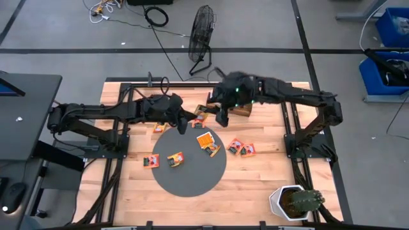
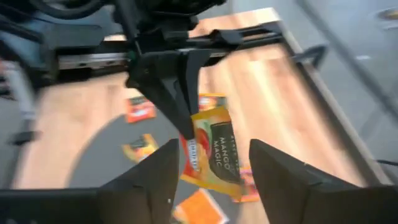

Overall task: Pick & Place Tea
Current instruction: Put the yellow tea bag into the middle section of the wooden organizer

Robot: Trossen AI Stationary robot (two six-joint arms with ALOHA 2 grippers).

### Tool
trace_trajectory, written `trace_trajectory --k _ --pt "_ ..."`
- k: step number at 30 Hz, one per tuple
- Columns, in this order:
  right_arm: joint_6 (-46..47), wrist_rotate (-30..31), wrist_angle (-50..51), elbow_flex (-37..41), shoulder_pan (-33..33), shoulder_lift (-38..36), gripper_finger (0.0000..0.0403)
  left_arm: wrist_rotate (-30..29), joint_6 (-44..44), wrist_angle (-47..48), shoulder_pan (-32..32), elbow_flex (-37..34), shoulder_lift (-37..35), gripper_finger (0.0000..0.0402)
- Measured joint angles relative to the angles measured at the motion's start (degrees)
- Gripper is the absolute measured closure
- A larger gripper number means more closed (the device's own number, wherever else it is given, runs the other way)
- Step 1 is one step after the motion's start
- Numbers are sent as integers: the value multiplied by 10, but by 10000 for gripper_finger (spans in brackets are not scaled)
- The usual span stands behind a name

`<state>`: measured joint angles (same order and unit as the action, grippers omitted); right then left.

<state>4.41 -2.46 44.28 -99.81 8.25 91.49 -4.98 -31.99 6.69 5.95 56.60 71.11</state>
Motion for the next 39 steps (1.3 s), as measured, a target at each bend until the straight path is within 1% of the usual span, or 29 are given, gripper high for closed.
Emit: trace_trajectory --k 3,5,8,13,18,21,24,27,28,29,32,36,39 --pt "12 -89 1 -4 28 0 187 -3 34 -33 -11 0 0 399" --pt "28 -125 2 -4 40 0 186 -6 55 -49 -17 0 0 399" --pt "40 -156 3 -4 48 0 192 -10 83 -67 -23 0 0 399" --pt "57 -180 6 -4 49 1 208 -24 108 -72 -27 0 0 399" --pt "61 -181 29 -4 49 1 226 -25 121 -72 -27 0 0 399" --pt "56 -175 37 -4 49 1 250 -25 124 -73 -27 0 0 399" --pt "50 -176 38 -4 50 1 298 -25 132 -74 -27 0 0 399" --pt "40 -177 38 -4 50 1 369 -24 132 -74 -27 0 0 399" --pt "34 -178 38 -4 51 1 385 -25 132 -74 -27 0 0 399" --pt "30 -178 38 -3 50 1 392 -25 131 -74 -27 0 0 399" --pt "27 -172 40 -3 50 1 395 -24 116 -73 -27 0 0 395" --pt "10 -127 67 -3 57 1 400 -24 109 -66 -26 0 -1 372" --pt "-2 -95 101 -3 74 -1 401 -24 105 -33 -26 0 -6 354"
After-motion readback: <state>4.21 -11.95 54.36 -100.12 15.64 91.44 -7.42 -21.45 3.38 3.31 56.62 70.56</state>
